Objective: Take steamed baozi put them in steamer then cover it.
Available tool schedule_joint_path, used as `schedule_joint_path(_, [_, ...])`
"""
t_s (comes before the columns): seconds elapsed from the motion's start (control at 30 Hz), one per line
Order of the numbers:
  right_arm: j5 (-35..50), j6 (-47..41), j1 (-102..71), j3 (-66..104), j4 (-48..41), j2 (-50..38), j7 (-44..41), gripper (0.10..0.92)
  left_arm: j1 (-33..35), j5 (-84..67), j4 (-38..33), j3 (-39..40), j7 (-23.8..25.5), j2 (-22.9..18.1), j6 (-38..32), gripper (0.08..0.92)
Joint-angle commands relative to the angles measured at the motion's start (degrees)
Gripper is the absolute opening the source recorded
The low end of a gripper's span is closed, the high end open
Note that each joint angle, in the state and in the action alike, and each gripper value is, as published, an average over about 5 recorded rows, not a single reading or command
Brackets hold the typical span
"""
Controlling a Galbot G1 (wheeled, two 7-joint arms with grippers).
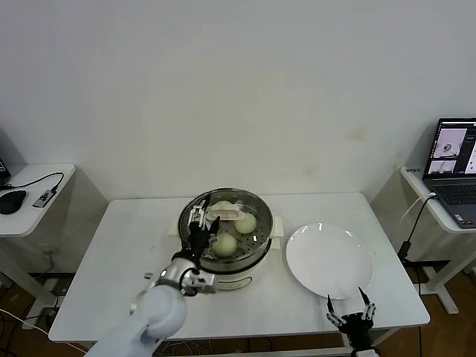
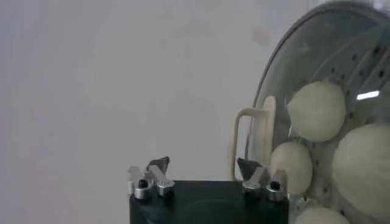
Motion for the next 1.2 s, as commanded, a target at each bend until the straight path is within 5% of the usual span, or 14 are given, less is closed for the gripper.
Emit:
schedule_joint_path(0.03, [0.27,0.60,-0.27,-0.37,0.08,-0.07,0.04,0.823,23.45,-19.63,-14.07,-13.43,-8.63,0.96,-9.40,0.820])
schedule_joint_path(0.23, [2.89,2.09,-1.10,-0.76,1.02,-0.91,0.20,0.823,38.88,-51.71,-9.70,-28.48,-19.77,-4.39,-27.99,0.823])
schedule_joint_path(0.53, [12.10,-0.78,-4.26,-3.74,5.08,-5.08,-2.73,0.823,52.08,-70.40,-12.07,-33.69,-19.27,-7.44,-24.96,0.823])
schedule_joint_path(1.2, [15.06,-3.77,-8.43,-9.81,11.12,-6.33,-1.73,0.823,46.92,-69.28,-1.27,-31.81,-13.19,-13.95,-27.63,0.823])
